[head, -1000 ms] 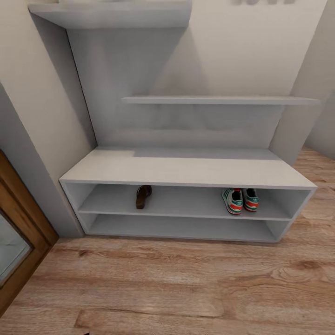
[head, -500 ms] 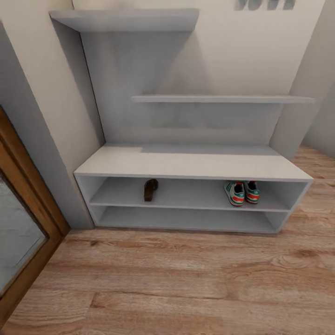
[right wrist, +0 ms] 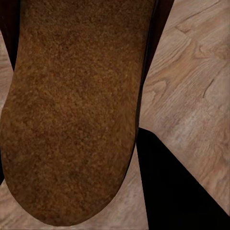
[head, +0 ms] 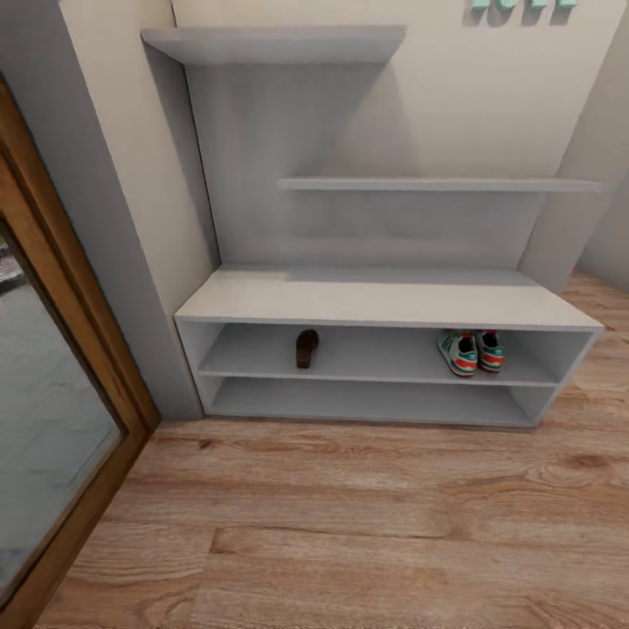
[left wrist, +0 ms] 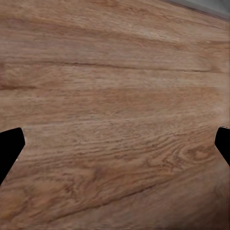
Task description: Pick up the two gym shoes and the two sandals from the corridor floor and place them onto the hallstand (shoe rack) in the corridor, making sure they are on the rack and not on the floor. Arrange them so the two gym shoes are next to each other and the two sandals are next to each other.
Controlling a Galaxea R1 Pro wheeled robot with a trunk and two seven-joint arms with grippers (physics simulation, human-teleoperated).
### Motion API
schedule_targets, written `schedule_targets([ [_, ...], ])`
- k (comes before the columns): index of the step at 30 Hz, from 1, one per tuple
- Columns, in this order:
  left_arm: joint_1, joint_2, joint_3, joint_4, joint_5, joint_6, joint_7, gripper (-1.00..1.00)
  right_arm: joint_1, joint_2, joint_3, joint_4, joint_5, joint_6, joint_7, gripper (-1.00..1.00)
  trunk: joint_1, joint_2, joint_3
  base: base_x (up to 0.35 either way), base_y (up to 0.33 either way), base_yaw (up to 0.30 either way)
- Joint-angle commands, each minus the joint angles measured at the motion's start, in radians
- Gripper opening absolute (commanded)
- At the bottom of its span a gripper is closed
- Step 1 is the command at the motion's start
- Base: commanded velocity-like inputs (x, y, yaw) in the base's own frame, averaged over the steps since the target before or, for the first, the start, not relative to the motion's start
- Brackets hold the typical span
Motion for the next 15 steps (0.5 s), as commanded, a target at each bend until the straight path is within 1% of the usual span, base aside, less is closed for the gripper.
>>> schedule_targets([
  [1, -0.001, 0.000, 0.001, 0.002, 0.003, -0.004, -0.004, 1.00, -0.001, 0.001, -0.007, 0.000, 0.007, -0.003, 0.006, -1.00, 0.000, 0.000, -0.001, -0.106, 0.293, 0.000],
  [13, -0.002, 0.000, 0.002, 0.002, 0.003, -0.002, -0.003, 1.00, -0.001, 0.001, -0.007, 0.000, 0.007, -0.003, 0.006, -1.00, 0.000, 0.000, -0.001, -0.096, 0.294, 0.000],
  [15, -0.002, 0.000, 0.002, 0.001, 0.004, -0.002, -0.004, 1.00, -0.001, 0.005, -0.007, 0.000, 0.007, -0.003, 0.006, -1.00, 0.000, 0.000, -0.001, -0.087, 0.295, 0.000],
])
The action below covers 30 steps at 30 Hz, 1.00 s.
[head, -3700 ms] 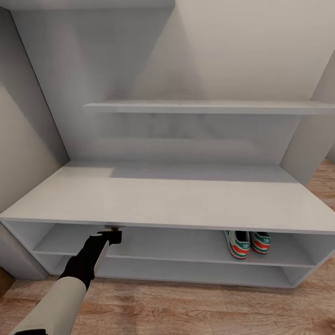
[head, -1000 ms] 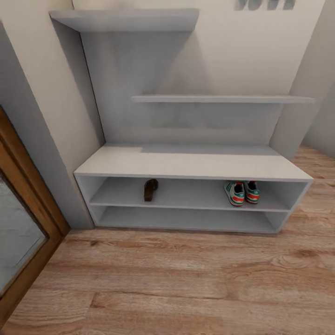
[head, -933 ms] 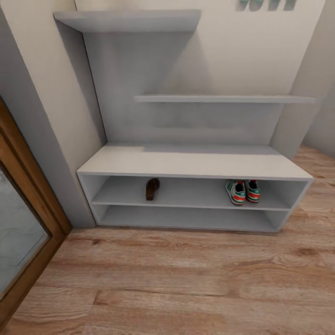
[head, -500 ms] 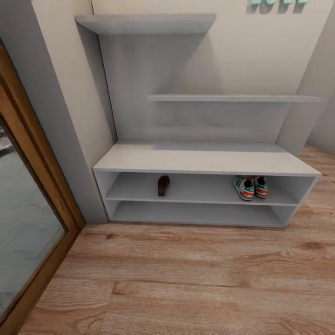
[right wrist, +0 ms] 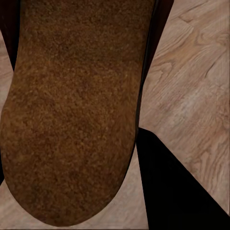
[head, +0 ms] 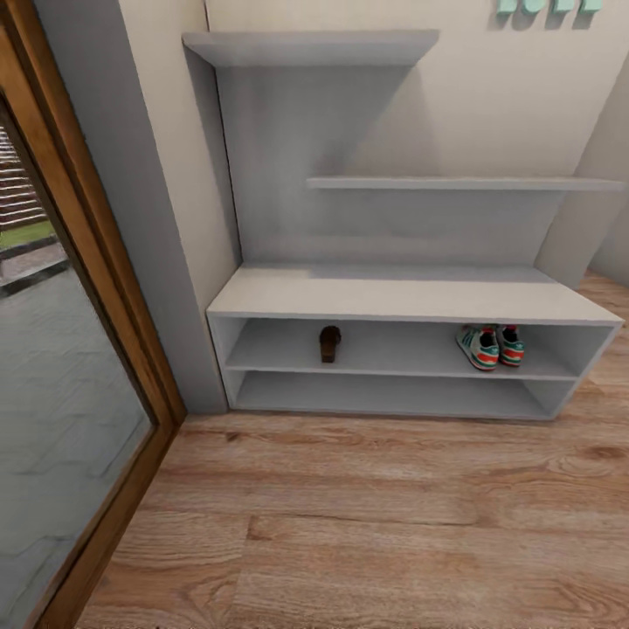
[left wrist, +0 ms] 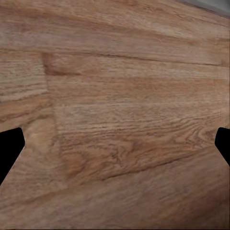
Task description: Pick up the two gym shoes and the two sandals from the corridor floor and place them onto the hallstand (shoe rack) in the corridor, making sure they are on the rack and not on the floor. Arrange them so the two gym shoes are next to each other and the two sandals are next to each other.
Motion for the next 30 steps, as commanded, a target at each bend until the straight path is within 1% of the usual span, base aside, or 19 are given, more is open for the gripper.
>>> schedule_targets([
  [1, -0.001, 0.000, 0.001, 0.002, 0.003, -0.004, -0.004, 1.00, -0.001, 0.001, -0.007, 0.000, 0.006, -0.003, 0.006, -1.00, 0.000, 0.000, -0.001, -0.087, 0.295, 0.000],
  [3, -0.001, 0.000, 0.001, 0.001, 0.003, -0.005, -0.003, 1.00, -0.001, 0.004, -0.007, 0.000, 0.007, -0.003, 0.006, -1.00, 0.000, 0.000, -0.001, -0.053, 0.201, 0.000],
  [8, -0.001, -0.001, 0.001, 0.000, 0.003, -0.005, 0.000, 1.00, -0.001, 0.005, -0.007, 0.000, 0.007, -0.003, 0.006, -1.00, 0.000, 0.000, -0.001, -0.009, 0.046, 0.000],
  [11, -0.003, -0.002, -0.005, -0.013, 0.002, -0.005, -0.011, 1.00, -0.001, 0.016, -0.004, 0.015, 0.009, -0.002, 0.012, -1.00, 0.000, 0.000, -0.001, 0.000, 0.002, 0.000],
  [12, -0.004, -0.004, -0.007, -0.019, 0.001, -0.005, -0.016, 1.00, -0.002, 0.035, 0.009, 0.031, 0.012, -0.002, 0.014, -1.00, 0.000, 0.000, -0.001, 0.000, 0.000, 0.000],
  [13, -0.005, -0.007, -0.009, -0.023, -0.001, -0.004, -0.020, 1.00, -0.002, 0.056, 0.029, 0.045, 0.016, -0.003, 0.015, -1.00, 0.000, 0.000, -0.001, 0.000, 0.000, 0.000],
  [15, -0.005, -0.010, -0.011, -0.027, -0.003, -0.003, -0.022, 1.00, -0.003, 0.080, 0.071, 0.054, 0.024, -0.003, 0.016, -1.00, 0.000, 0.000, -0.001, 0.000, 0.000, 0.000],
  [16, -0.005, -0.013, -0.012, -0.029, -0.005, -0.002, -0.024, 1.00, -0.003, 0.106, 0.134, 0.059, 0.033, -0.003, 0.015, -1.00, 0.000, 0.000, -0.001, 0.000, 0.000, 0.000],
  [19, -0.005, -0.016, -0.016, -0.031, -0.010, -0.002, -0.025, 1.00, -0.003, 0.147, 0.258, 0.062, 0.044, -0.003, 0.011, -1.00, 0.000, 0.000, -0.001, 0.000, 0.000, 0.000],
  [20, -0.004, -0.017, -0.023, -0.031, -0.016, -0.001, -0.026, 1.00, -0.004, 0.172, 0.352, 0.061, 0.049, -0.001, 0.008, -1.00, 0.000, 0.000, -0.001, 0.000, 0.000, 0.000],
  [22, -0.004, -0.018, -0.034, -0.031, -0.021, 0.000, -0.026, 1.00, -0.007, 0.195, 0.444, 0.061, 0.052, 0.000, 0.006, -1.00, 0.000, 0.000, -0.001, 0.000, 0.000, 0.000],
  [24, -0.003, -0.018, -0.046, -0.030, -0.024, 0.000, -0.026, 1.00, -0.013, 0.219, 0.526, 0.061, 0.054, 0.003, 0.003, -1.00, 0.000, 0.000, -0.001, 0.000, 0.000, 0.000],
  [25, -0.003, -0.018, -0.057, -0.028, -0.026, 0.000, -0.026, 1.00, -0.025, 0.243, 0.594, 0.061, 0.056, 0.011, -0.005, -1.00, 0.000, 0.000, -0.001, 0.000, 0.000, 0.000],
  [26, -0.003, -0.018, -0.061, -0.027, -0.027, -0.001, -0.026, 1.00, -0.035, 0.255, 0.621, 0.060, 0.056, 0.019, -0.013, -1.00, 0.000, 0.000, -0.001, 0.000, 0.000, 0.000],
  [28, -0.003, -0.018, -0.069, -0.025, -0.030, -0.001, -0.026, 1.00, -0.059, 0.278, 0.663, 0.058, 0.057, 0.048, -0.036, -1.00, 0.000, 0.000, -0.001, 0.000, 0.000, 0.000],
  [29, -0.003, -0.018, -0.074, -0.022, -0.031, -0.002, -0.027, 1.00, -0.089, 0.301, 0.693, 0.053, 0.057, 0.095, -0.066, -1.00, 0.000, 0.000, -0.001, 0.000, 0.000, 0.000],
  [30, -0.003, -0.018, -0.076, -0.021, -0.032, -0.002, -0.027, 1.00, -0.107, 0.312, 0.703, 0.051, 0.057, 0.124, -0.082, -1.00, 0.000, 0.000, -0.001, 0.000, 0.000, 0.000],
])
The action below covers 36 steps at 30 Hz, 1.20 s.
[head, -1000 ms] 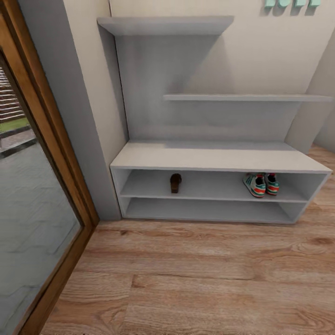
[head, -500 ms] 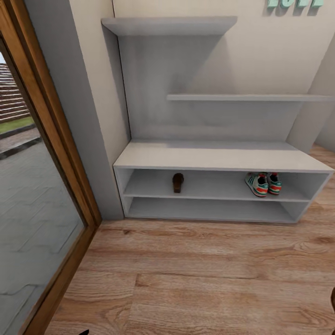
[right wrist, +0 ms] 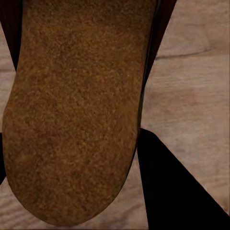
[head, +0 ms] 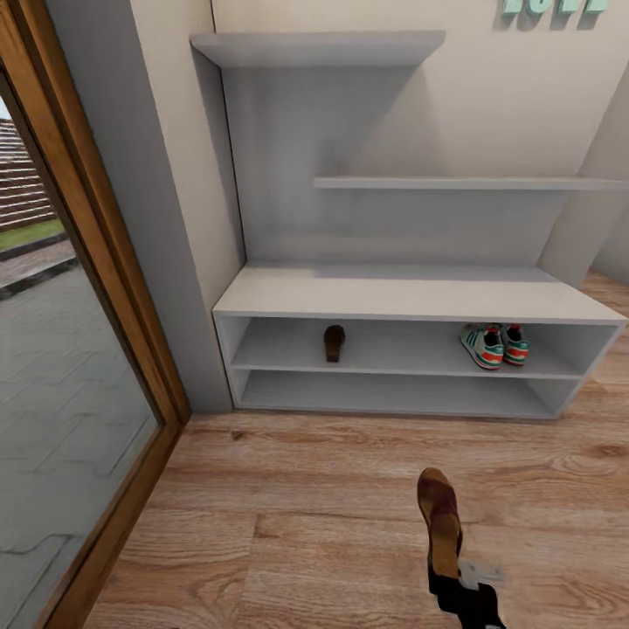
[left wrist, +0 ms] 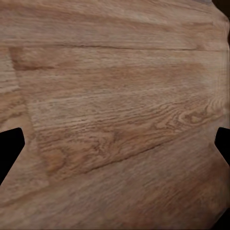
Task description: Pick up the two gym shoes and the two sandals from the corridor floor and place them onto the hallstand (shoe rack) in the corridor, making sure they are on the rack and not on the floor. Arrange them so the two gym shoes are next to each other and the two sandals are next to each other.
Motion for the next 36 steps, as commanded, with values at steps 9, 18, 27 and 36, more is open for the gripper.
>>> schedule_targets([
  [9, 0.001, 0.001, -0.006, 0.005, 0.000, -0.006, -0.006, 1.00, -0.191, 0.110, 0.034, -0.011, 0.007, 0.316, -0.090, -1.00, 0.000, 0.000, -0.001, 0.000, 0.000, 0.000],
  [18, 0.001, 0.002, -0.005, 0.004, 0.001, -0.006, -0.006, 1.00, -0.447, 0.158, 0.040, -0.002, 0.008, 0.435, -0.153, -1.00, 0.000, 0.000, -0.001, 0.000, 0.000, 0.000],
  [27, 0.001, 0.002, -0.002, 0.006, 0.000, -0.005, -0.004, 1.00, -0.571, 0.158, 0.121, 0.006, 0.007, 0.527, -0.248, -1.00, 0.000, 0.000, -0.001, 0.000, 0.000, 0.000],
  [36, 0.001, 0.001, -0.005, 0.006, 0.002, -0.005, -0.004, 1.00, -0.570, 0.158, 0.129, 0.007, 0.009, 0.530, -0.247, -1.00, 0.000, 0.000, -0.001, 0.017, 0.000, 0.000],
])
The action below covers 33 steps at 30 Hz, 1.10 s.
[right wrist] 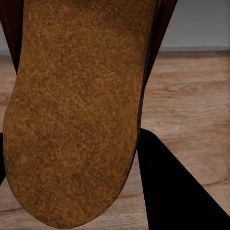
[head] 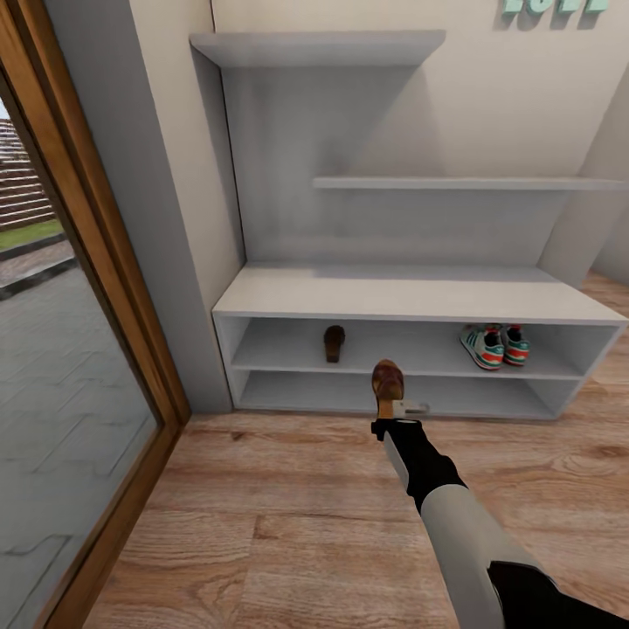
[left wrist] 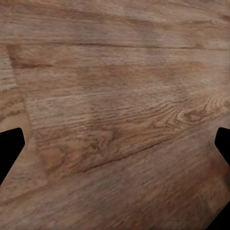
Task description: Pick up the two gym shoes and the two sandals from the corridor floor and place them onto the hallstand (shoe rack) in the corridor, making sure they are on the rack and not on the floor. Arrange them so the two gym shoes are next to each other and the two sandals are next to each other.
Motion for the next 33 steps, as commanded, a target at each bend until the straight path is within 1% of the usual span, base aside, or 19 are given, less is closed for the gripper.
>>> schedule_targets([
  [1, -0.001, 0.000, 0.001, 0.001, 0.003, -0.003, -0.004, 1.00, 0.000, 0.001, -0.006, -0.002, 0.008, 0.005, 0.001, -1.00, 0.000, 0.000, -0.001, 0.120, -0.018, 0.000],
  [9, -0.001, 0.000, 0.004, 0.000, 0.003, -0.003, -0.005, 1.00, 0.001, 0.001, -0.006, -0.001, 0.008, 0.005, 0.000, -1.00, 0.000, 0.000, -0.001, 0.223, -0.089, 0.003],
  [14, -0.001, -0.001, 0.005, 0.000, 0.003, -0.003, -0.005, 1.00, 0.001, 0.001, -0.006, 0.002, 0.008, 0.005, 0.000, -1.00, 0.000, 0.000, -0.006, 0.288, -0.127, 0.080],
  [15, -0.001, -0.001, 0.005, 0.000, 0.003, -0.003, -0.005, 1.00, 0.001, 0.001, -0.006, 0.004, 0.008, 0.005, 0.000, -1.00, 0.000, 0.000, -0.007, 0.295, -0.130, 0.112],
  [16, -0.001, -0.001, 0.005, 0.000, 0.003, -0.004, -0.004, 1.00, 0.001, 0.001, -0.005, 0.034, 0.008, 0.005, 0.000, -1.00, 0.000, 0.000, -0.008, 0.297, -0.119, 0.124],
  [17, -0.001, -0.001, 0.006, 0.000, 0.003, -0.004, -0.004, 1.00, 0.001, 0.001, -0.005, 0.039, 0.008, 0.005, 0.000, -1.00, 0.000, 0.000, -0.009, 0.297, -0.112, 0.125],
  [24, -0.001, -0.002, 0.006, 0.000, 0.003, -0.004, -0.004, 1.00, 0.001, 0.001, -0.005, 0.053, 0.008, 0.005, 0.001, -1.00, 0.000, 0.000, -0.017, 0.290, -0.051, 0.105],
  [33, -0.001, -0.001, 0.006, 0.000, 0.003, -0.003, -0.004, 1.00, 0.001, 0.001, -0.005, 0.054, 0.008, 0.005, 0.002, -1.00, 0.000, 0.000, -0.018, 0.057, -0.002, 0.009],
])
